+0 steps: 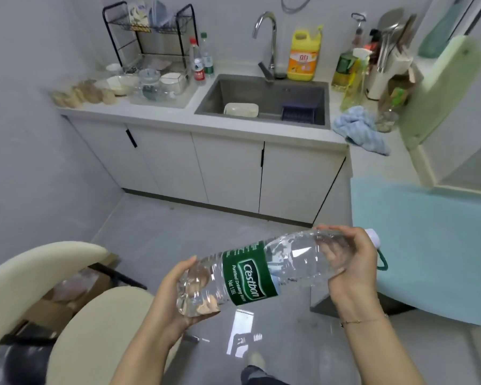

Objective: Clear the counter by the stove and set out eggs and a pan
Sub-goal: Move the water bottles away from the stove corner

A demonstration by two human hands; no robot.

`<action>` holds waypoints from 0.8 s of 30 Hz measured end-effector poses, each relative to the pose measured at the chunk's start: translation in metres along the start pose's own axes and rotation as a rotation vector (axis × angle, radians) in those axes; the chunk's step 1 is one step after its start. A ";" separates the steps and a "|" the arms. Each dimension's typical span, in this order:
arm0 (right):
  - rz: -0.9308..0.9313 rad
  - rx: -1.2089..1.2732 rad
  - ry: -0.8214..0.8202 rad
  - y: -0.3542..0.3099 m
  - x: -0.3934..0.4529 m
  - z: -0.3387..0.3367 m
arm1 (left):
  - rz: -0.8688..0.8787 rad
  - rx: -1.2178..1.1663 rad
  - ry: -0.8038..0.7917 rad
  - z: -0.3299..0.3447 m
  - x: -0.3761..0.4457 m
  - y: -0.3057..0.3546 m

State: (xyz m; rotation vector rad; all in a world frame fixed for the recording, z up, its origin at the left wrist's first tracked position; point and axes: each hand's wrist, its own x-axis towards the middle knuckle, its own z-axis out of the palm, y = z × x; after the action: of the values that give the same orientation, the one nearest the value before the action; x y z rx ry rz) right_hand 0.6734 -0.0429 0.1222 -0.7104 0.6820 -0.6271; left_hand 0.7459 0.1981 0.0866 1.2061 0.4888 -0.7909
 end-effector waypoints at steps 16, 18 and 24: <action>0.020 -0.072 -0.143 0.091 0.162 0.228 | 0.045 -0.088 0.038 -0.046 0.169 0.196; 0.039 -0.101 -0.142 0.105 0.177 0.264 | 0.036 -0.085 0.052 -0.057 0.190 0.225; 0.044 -0.126 -0.137 0.144 0.224 0.353 | 0.019 -0.121 0.066 -0.082 0.249 0.310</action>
State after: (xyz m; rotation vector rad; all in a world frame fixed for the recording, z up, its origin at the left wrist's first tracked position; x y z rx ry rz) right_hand 1.1116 0.0143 0.1389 -0.8456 0.6125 -0.4935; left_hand 1.1480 0.2525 0.0807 1.1254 0.5704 -0.6977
